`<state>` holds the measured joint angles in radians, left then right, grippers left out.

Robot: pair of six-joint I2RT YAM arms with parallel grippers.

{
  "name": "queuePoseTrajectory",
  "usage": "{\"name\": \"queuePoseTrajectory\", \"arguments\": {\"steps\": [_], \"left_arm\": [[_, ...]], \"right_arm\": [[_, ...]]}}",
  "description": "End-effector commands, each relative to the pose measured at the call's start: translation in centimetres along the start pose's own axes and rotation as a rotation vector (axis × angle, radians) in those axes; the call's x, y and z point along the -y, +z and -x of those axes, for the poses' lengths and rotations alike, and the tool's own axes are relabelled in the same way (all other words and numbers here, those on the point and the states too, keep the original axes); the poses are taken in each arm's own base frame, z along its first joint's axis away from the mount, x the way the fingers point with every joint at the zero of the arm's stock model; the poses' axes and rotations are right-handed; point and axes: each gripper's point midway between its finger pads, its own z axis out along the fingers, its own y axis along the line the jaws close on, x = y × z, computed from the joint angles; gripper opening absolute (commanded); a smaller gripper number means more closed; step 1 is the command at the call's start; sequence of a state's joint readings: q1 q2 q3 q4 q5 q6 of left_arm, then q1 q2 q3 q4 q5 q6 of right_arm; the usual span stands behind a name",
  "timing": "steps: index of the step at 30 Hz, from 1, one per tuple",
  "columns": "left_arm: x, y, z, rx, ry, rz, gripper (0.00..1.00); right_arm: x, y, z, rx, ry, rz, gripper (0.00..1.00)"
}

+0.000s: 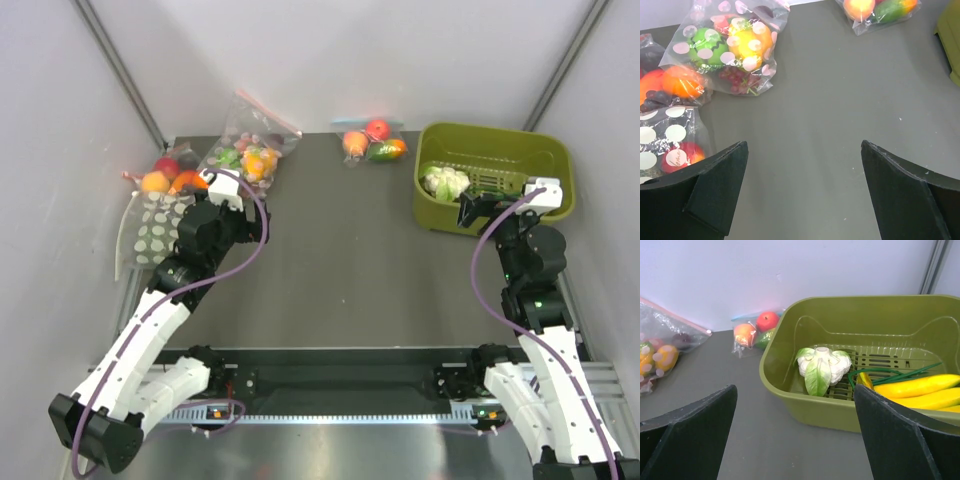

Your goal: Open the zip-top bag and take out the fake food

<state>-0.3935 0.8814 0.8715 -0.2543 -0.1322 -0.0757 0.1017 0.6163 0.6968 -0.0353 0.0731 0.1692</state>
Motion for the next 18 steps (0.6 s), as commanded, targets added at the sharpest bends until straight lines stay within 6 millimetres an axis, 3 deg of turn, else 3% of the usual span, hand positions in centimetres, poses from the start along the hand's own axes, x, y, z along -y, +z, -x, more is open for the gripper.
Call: {"name": "queuePoseTrajectory", "arguments": {"steps": [1,7,13,14,18], "left_arm": [[-0.3,-0.2,2.7,0.079,-0.003,0.019,0.99],[1.1,1.1,1.1,0.037,0.023,-0.055,0.99],[-0.2,3.5,-0.5,-0.043,0.046,0.029,0.99],[0.0,3.8,0.6,-0.029,0.039,0.025,0.99],[0.1,5.5,2.0,-0.024,0.009,0.058,0.99]], "right_arm": [[-0.5,-0.1,1.9,0.041,-0.011,0.020,1.00],[-0.8,-0.1,1.4,0.028,-0.017,0.042,1.00],[-0.5,-0.8,0.6,0.039,-0.001,0.034,1.00],[-0.5,-0.9,0.7,0.042,-0.001,0.034,1.00],[-0.6,-1.2,0.4,0.037,0.000,0.041,1.00]]}}
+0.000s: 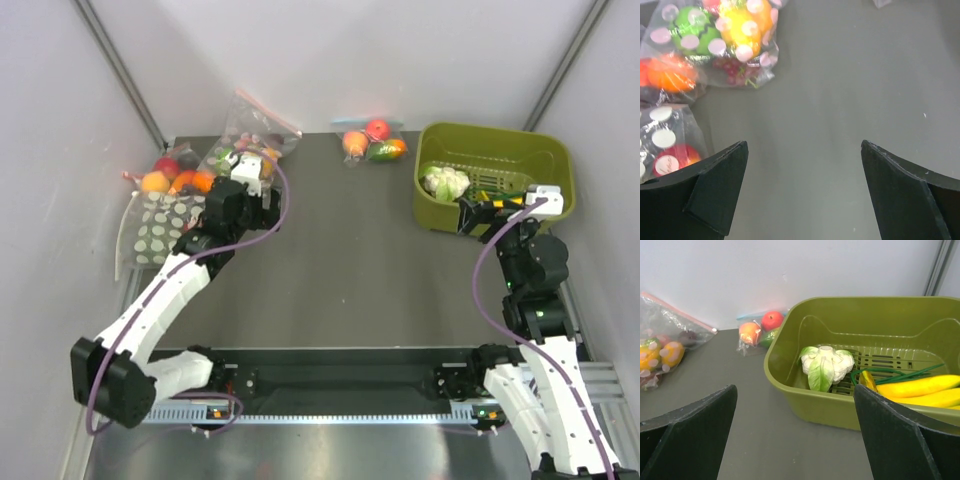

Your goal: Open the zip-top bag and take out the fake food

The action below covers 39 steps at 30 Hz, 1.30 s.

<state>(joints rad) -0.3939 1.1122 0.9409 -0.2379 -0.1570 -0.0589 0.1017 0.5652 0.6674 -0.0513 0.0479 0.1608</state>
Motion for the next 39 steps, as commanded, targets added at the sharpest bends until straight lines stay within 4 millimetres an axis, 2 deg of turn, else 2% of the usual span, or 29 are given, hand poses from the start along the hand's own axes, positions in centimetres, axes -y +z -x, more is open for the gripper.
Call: {"name": "queuePoseTrajectory", "arguments": {"steps": [1,2,3,6,7,8,9,10,11,12,13,14,15,16,17,18,19,20,21,22,23,26,27,37,39], "left_arm": [[0.2,1.1,4.4,0.094,-0.013,0.033,0.99],[1.2,1.3,6.0,0.126,0.001,0.024,0.99],[1.8,2.0,6.4,0.128,0.019,0.028,0.99],[4.4,5.4,8.5,0.135,0.034,-0.019,0.99],[5.8,7.9,7.4,0.089,0.030,-0.060,0.99],[6.7,8.6,9.7,0.126,0.013,-0.080,0.99],[7.4,9.7,10.4,0.137,0.002,-0.099,0.99],[9.1,12.0,11.0,0.133,-0.006,-0.148,0.99],[10.1,13.1,11.3,0.130,-0.008,-0.174,0.99],[10.8,14.3,11.5,0.127,-0.015,-0.192,0.99],[11.6,17.3,9.1,0.063,-0.027,-0.193,0.99],[12.3,18.0,11.5,0.109,-0.044,-0.211,0.99],[12.7,19.2,11.5,0.108,-0.045,-0.214,0.99],[13.3,22.0,9.1,0.060,-0.040,-0.215,0.99],[13.8,22.6,11.1,0.103,-0.052,-0.229,0.99],[14.1,23.5,11.0,0.103,-0.054,-0.229,0.99],[14.6,25.6,9.0,0.068,-0.066,-0.229,0.99],[14.8,26.0,10.6,0.106,-0.078,-0.236,0.99],[15.3,27.6,9.0,0.082,-0.091,-0.241,0.99],[15.4,28.1,9.0,0.091,-0.105,-0.242,0.99],[15.6,28.5,10.0,0.126,-0.123,-0.245,0.99],[15.9,30.2,8.9,0.137,-0.156,-0.242,0.99],[16.1,30.9,7.9,0.127,-0.162,-0.242,0.99],[15.9,34.1,6.5,0.208,-0.203,-0.206,0.99],[15.5,34.9,5.5,0.201,-0.217,-0.185,0.99]], "right_arm": [[-0.3,-0.3,0.6,0.028,0.008,0.015,1.00],[-0.3,-0.3,0.4,0.022,0.006,0.016,1.00],[-0.2,-0.3,0.2,0.021,0.007,0.013,1.00],[-0.3,-0.2,-0.3,0.004,0.007,0.019,1.00],[-0.3,-0.3,-0.4,-0.004,-0.003,0.021,1.00],[-0.3,-0.4,-0.7,-0.022,-0.004,0.021,1.00],[-0.3,-0.5,-0.7,-0.025,-0.005,0.025,1.00],[-0.3,-0.5,-0.9,-0.028,-0.005,0.027,1.00],[-0.4,-0.6,-1.0,-0.027,-0.003,0.031,1.00],[-0.4,-0.6,-1.3,-0.032,-0.004,0.032,1.00],[-0.3,-0.6,-1.4,-0.033,-0.004,0.030,1.00],[-0.3,-0.6,-1.7,-0.039,-0.002,0.031,1.00],[-0.3,-0.6,-1.9,-0.042,-0.004,0.030,1.00],[-0.3,-0.5,-2.0,-0.047,-0.003,0.030,1.00],[-0.2,-0.5,-2.2,-0.054,-0.006,0.028,1.00],[-0.2,-0.5,-2.1,-0.057,-0.006,0.026,1.00],[-0.1,-0.6,-2.2,-0.060,-0.011,0.023,1.00],[-0.1,-0.6,-2.3,-0.064,-0.008,0.021,1.00],[-0.1,-0.7,-2.1,-0.060,-0.008,0.021,1.00],[-0.1,-0.6,-2.2,-0.063,-0.008,0.022,1.00],[-0.1,-0.7,-2.1,-0.060,-0.009,0.022,1.00],[0.0,-1.0,-1.9,-0.051,-0.009,0.015,1.00],[-0.1,-1.0,-2.0,-0.052,-0.011,0.020,1.00],[-0.3,-1.1,-2.0,-0.049,-0.010,0.036,1.00],[-0.3,-1.0,-2.1,-0.052,-0.010,0.034,1.00]]}}
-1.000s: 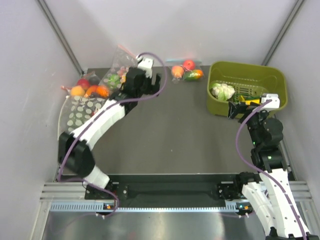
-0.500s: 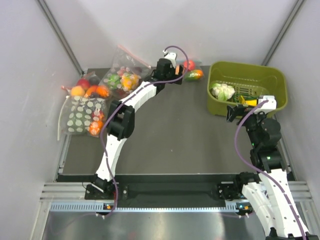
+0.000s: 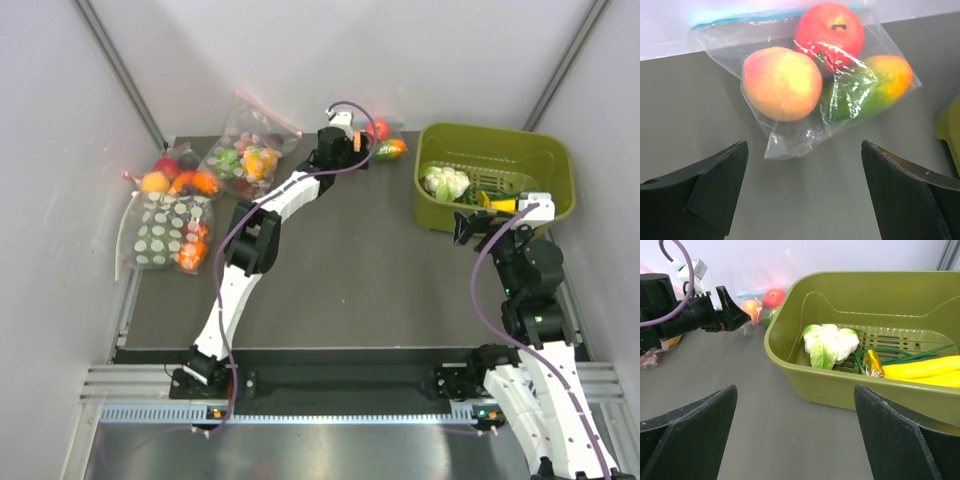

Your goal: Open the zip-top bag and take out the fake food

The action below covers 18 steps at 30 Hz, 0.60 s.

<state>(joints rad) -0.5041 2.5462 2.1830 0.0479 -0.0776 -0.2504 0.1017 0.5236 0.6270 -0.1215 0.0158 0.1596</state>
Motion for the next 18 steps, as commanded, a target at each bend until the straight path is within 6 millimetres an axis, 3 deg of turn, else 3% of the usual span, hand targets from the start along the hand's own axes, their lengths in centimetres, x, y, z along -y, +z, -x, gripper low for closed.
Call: {"name": "queuePoseTrajectory", "arguments": {"steps": [1,6,12,18], "left_arm": [[-0.1,1.1,3.2,0.142,-0.046,0.007,0.99],[-1.4,2.4,1.9,0.160,-0.054,0.045,0.99],[-2.0,3.3,2.2,0.198,-0.045,0.061,0.97],[-3.0,3.9,1.8,0.216,-0.077,0.058,0.69]], "right_arm": [[-0.2,0.0,0.5,0.021,-0.006,0.014,1.00],[-0.2,0.0,0.3,0.016,-0.009,0.013,1.00],[-0.1,-0.1,0.2,0.020,-0.014,0.012,1.00],[0.0,0.0,-0.1,0.011,-0.018,0.008,1.00]]}}
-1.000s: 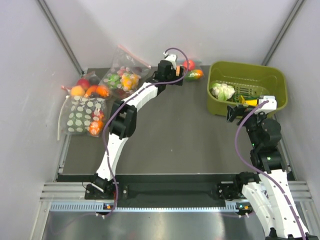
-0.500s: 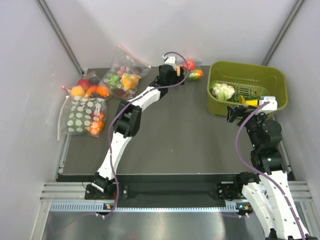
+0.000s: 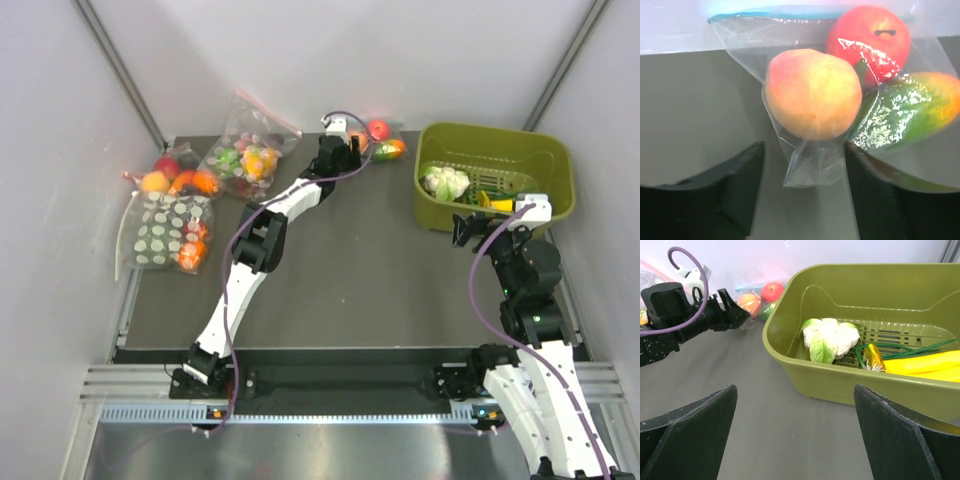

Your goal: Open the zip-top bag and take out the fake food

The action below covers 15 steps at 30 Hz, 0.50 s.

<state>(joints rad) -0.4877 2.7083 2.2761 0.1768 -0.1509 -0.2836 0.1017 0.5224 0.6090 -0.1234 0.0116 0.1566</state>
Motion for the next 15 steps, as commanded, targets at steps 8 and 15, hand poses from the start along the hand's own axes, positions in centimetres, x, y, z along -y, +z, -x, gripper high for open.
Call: {"name": "queuePoseTrajectory", "arguments": {"steps": [8,15], "left_arm": [[1.1,-0.8,5.5,0.118,-0.059,-0.072,0.03],[0.9,-6.0,4.6,0.088,-0.076,-0.068,0.00]], "right_arm": [[0.1,0.3,0.3,0.010,-0.015,-0.004,1.00],[0.2,0.3,0.0,-0.002,-0.017,-0.008,1.00]]}}
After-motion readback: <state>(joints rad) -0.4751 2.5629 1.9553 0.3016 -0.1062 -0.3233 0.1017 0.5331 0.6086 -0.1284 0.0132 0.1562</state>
